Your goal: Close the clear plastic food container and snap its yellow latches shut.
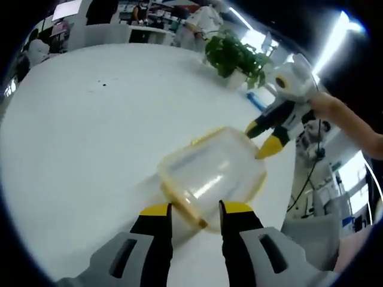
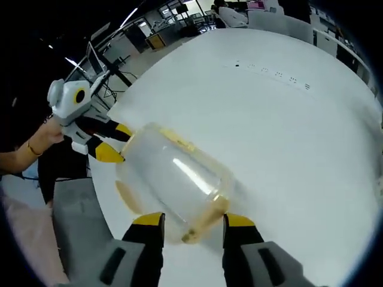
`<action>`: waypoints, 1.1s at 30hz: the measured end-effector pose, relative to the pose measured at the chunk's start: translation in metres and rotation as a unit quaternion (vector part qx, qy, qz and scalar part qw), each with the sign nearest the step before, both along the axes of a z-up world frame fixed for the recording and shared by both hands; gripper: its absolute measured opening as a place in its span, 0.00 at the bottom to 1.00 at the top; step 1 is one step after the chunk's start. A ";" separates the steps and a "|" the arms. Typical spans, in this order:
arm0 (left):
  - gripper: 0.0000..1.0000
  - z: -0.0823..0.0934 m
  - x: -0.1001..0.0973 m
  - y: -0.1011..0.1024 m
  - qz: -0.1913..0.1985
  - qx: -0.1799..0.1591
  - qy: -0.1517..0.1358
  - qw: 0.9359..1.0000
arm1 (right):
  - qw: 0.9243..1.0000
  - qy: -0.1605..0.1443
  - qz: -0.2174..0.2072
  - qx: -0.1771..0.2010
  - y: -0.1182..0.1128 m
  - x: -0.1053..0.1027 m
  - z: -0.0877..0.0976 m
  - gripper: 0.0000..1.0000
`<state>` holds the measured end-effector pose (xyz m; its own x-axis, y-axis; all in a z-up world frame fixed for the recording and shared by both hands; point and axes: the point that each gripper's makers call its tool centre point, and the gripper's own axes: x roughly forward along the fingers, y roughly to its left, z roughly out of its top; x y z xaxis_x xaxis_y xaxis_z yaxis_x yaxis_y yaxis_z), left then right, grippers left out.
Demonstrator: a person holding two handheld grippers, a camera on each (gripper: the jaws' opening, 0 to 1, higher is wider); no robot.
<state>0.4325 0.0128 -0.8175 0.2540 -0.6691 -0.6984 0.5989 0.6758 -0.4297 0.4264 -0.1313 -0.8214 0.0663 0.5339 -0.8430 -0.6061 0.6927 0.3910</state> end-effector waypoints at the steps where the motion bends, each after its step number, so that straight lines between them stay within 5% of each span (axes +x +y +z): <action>1: 0.29 0.000 0.000 0.000 0.001 0.000 0.001 1.000 | 1.000 0.000 0.001 0.002 0.000 0.000 0.000 0.36; 33: 0.29 -0.003 0.001 -0.004 0.015 0.012 0.003 1.000 | 1.000 0.015 0.026 0.010 0.001 0.002 -0.003 0.33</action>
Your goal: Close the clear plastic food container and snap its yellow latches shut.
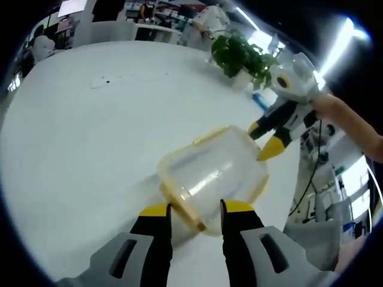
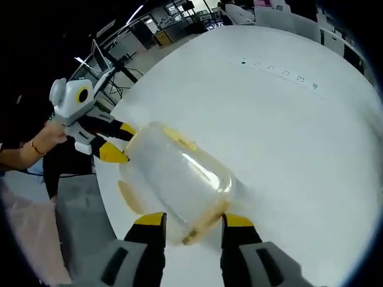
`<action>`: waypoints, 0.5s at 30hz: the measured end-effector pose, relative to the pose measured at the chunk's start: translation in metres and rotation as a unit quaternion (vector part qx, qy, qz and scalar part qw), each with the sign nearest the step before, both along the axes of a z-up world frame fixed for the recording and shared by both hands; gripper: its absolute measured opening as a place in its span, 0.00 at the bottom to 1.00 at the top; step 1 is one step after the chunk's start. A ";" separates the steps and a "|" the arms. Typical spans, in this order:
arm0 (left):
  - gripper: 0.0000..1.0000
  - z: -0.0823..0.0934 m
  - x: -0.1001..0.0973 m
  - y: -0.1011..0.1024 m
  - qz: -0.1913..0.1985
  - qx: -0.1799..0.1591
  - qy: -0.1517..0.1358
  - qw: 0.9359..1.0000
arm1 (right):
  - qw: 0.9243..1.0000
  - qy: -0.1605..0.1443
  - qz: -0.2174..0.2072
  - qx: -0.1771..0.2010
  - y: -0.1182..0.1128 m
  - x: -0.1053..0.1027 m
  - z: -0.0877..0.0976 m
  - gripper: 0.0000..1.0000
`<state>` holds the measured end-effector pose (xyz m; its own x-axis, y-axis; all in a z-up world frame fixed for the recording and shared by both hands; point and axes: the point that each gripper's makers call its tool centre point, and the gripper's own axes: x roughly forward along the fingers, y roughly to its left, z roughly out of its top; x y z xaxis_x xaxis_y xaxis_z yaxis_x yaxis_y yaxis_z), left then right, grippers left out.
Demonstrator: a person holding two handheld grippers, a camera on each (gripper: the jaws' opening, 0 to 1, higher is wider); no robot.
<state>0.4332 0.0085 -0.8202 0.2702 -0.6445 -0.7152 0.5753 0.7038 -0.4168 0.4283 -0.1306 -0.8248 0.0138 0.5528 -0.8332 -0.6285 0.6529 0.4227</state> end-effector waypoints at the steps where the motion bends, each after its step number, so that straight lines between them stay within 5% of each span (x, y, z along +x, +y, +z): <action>1: 0.29 0.000 0.000 0.000 0.000 0.000 0.001 1.000 | 1.000 0.000 0.000 0.000 0.000 0.001 -0.001 0.33; 10: 0.29 -0.001 0.001 -0.001 0.004 -0.006 0.006 1.000 | 1.000 0.005 -0.003 0.005 0.000 0.001 -0.001 0.31; 11: 0.29 -0.001 0.002 -0.002 0.005 -0.007 0.004 1.000 | 0.998 0.020 -0.045 0.037 0.011 0.004 0.003 0.31; 13: 0.29 -0.001 0.001 -0.001 0.004 -0.007 0.004 1.000 | 0.999 0.015 -0.019 0.030 0.003 0.005 0.004 0.32; 15: 0.29 -0.001 0.002 -0.002 0.002 -0.006 0.004 1.000 | 0.998 0.017 -0.035 0.042 0.005 0.003 0.009 0.32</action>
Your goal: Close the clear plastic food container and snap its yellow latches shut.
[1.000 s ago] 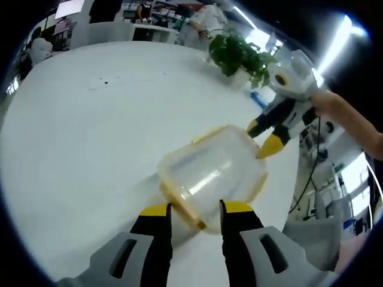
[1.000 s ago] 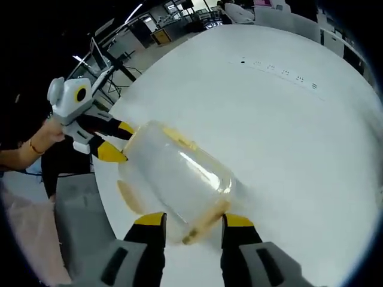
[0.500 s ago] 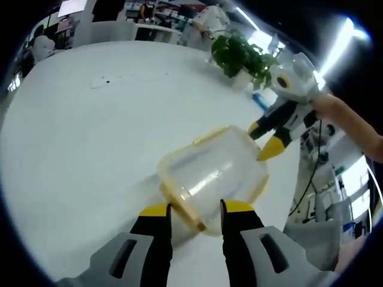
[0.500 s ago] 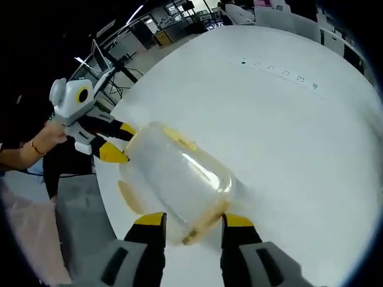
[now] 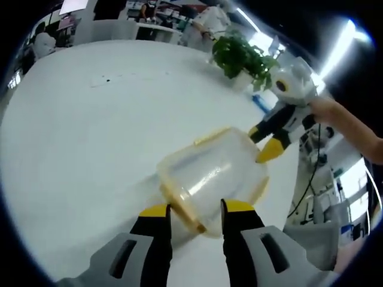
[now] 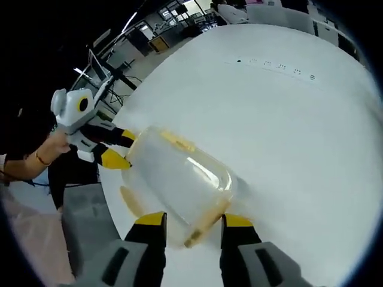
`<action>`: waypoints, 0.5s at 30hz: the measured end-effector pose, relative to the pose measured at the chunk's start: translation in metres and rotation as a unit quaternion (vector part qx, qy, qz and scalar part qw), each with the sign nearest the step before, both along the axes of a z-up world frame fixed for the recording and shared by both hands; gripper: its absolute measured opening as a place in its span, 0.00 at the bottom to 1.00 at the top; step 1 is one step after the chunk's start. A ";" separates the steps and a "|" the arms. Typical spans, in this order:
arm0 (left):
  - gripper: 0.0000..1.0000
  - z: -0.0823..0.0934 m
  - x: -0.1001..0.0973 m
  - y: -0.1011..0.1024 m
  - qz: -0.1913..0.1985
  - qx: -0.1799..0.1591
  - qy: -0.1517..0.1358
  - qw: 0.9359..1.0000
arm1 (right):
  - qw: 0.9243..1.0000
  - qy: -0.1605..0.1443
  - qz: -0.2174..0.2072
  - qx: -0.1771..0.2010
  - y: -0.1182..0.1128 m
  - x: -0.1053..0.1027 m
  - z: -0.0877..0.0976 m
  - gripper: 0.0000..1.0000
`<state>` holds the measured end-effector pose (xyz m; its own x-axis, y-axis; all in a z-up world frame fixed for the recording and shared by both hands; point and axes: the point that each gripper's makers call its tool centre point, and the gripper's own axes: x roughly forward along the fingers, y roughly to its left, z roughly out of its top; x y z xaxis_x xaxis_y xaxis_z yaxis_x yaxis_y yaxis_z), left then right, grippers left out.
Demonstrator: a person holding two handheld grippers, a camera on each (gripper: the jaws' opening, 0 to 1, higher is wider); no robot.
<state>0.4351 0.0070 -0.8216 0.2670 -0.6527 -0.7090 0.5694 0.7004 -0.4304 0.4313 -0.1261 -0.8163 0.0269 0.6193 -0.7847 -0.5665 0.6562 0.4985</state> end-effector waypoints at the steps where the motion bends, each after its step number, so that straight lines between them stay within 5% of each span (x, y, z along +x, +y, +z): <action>1: 0.29 0.000 0.000 0.000 -0.001 0.000 0.001 1.000 | 1.000 -0.002 0.001 0.000 -0.001 0.000 0.001 0.32; 15: 0.28 0.000 0.001 0.002 -0.005 -0.022 0.007 1.000 | 1.000 0.002 0.010 -0.008 -0.003 -0.012 0.000 0.32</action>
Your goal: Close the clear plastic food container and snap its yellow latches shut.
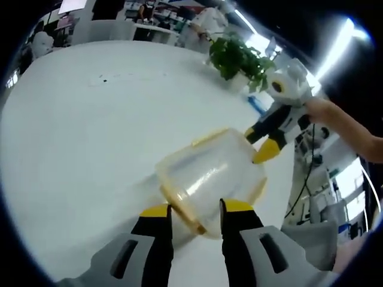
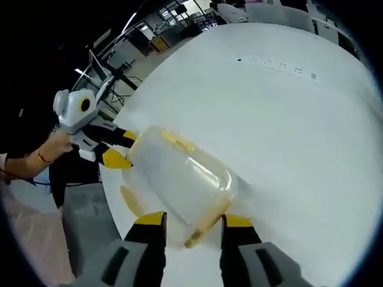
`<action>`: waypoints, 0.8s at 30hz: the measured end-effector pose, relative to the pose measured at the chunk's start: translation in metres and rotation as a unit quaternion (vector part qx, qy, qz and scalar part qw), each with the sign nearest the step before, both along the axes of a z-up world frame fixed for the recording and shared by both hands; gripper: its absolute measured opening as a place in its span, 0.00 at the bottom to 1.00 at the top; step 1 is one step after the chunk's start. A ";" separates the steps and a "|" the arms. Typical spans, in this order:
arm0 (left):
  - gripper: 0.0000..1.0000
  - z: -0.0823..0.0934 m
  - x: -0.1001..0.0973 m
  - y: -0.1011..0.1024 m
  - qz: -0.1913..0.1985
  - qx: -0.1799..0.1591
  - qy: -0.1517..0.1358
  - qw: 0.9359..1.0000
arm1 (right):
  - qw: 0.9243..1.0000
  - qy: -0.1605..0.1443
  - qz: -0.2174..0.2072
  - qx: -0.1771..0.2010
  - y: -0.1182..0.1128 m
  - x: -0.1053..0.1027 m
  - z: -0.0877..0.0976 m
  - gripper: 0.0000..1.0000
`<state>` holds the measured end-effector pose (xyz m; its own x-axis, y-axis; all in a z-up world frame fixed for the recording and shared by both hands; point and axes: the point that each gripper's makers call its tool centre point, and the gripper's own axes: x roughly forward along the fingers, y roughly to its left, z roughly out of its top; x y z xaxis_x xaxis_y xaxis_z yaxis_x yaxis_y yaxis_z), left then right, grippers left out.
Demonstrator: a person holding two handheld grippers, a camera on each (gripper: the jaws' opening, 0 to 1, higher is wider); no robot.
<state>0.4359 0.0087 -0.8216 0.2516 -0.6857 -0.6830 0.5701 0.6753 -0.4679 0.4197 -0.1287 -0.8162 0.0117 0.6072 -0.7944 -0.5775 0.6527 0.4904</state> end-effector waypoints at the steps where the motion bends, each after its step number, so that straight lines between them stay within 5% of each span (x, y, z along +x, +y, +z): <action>1: 0.28 0.001 0.000 -0.001 -0.002 0.000 -0.002 1.000 | 1.000 -0.001 0.002 0.000 -0.001 0.001 -0.001 0.32; 24: 0.28 -0.001 0.000 -0.003 -0.006 0.001 -0.007 1.000 | 1.000 0.001 0.000 -0.010 0.003 -0.004 -0.008 0.34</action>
<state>0.4357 0.0053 -0.8225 0.2529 -0.6871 -0.6811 0.5842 0.6696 -0.4587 0.4159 -0.1256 -0.8240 0.0104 0.5905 -0.8070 -0.5775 0.6624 0.4772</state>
